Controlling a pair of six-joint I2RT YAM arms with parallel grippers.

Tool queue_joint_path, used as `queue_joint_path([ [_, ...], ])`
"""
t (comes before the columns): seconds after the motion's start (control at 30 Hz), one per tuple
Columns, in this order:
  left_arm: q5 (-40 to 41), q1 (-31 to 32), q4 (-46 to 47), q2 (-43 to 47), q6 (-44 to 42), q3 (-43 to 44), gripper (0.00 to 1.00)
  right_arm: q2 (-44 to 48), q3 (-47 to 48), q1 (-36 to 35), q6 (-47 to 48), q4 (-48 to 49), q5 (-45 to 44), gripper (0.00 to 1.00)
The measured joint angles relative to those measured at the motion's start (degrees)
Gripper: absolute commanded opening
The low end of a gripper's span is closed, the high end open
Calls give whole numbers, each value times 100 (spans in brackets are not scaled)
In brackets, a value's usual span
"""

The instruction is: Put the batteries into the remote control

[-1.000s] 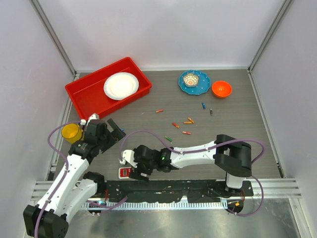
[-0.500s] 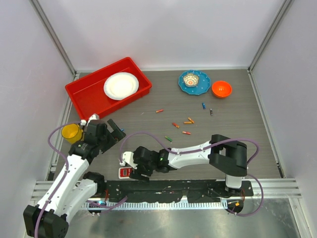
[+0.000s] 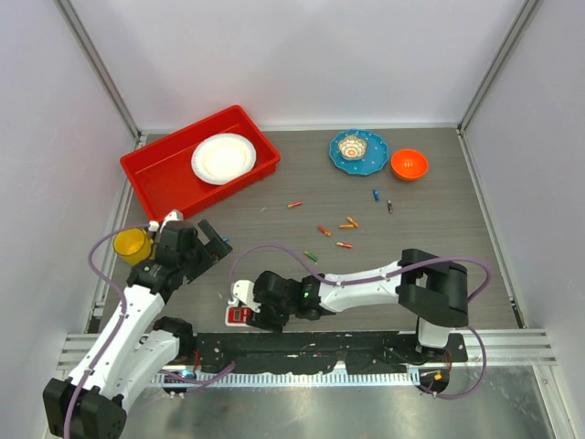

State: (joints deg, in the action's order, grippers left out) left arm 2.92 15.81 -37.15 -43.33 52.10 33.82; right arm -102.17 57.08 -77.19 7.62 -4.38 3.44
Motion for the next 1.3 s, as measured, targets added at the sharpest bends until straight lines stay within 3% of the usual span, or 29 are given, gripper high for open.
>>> queue_joint_path([
  [0.07, 37, 0, -50, -9, -2, 57, 100, 280, -164, 0, -28, -140, -111, 40],
  [0.17, 236, 0, -144, -11, -4, 374, 100, 826, -378, 0, -216, -293, -424, 30],
  [0.2, 304, 0, -142, 2, -2, 481, 99, 992, -435, 0, -328, -317, -560, 19],
  [0.27, 476, 0, -85, 101, 0, 697, 98, 1329, -503, 7, -737, -402, -1069, 11],
  [0.3, 544, 0, -31, 190, 2, 756, 97, 1445, -503, 15, -997, -431, -1311, 1],
  [0.57, 597, -9, 374, 420, 17, 748, 91, 1209, -33, 321, -3453, -782, -3058, 1],
  [0.8, 385, 11, 479, 332, -35, 402, 88, 791, 118, 684, -5344, -1110, -3759, 1],
  [1.17, 308, 673, 820, 245, 111, -273, 85, 243, 114, 767, -6225, -1399, -4057, 1],
  [1.3, 358, 848, 944, 212, 153, -273, 85, 22, 114, 767, -6266, -1488, -3980, 27],
])
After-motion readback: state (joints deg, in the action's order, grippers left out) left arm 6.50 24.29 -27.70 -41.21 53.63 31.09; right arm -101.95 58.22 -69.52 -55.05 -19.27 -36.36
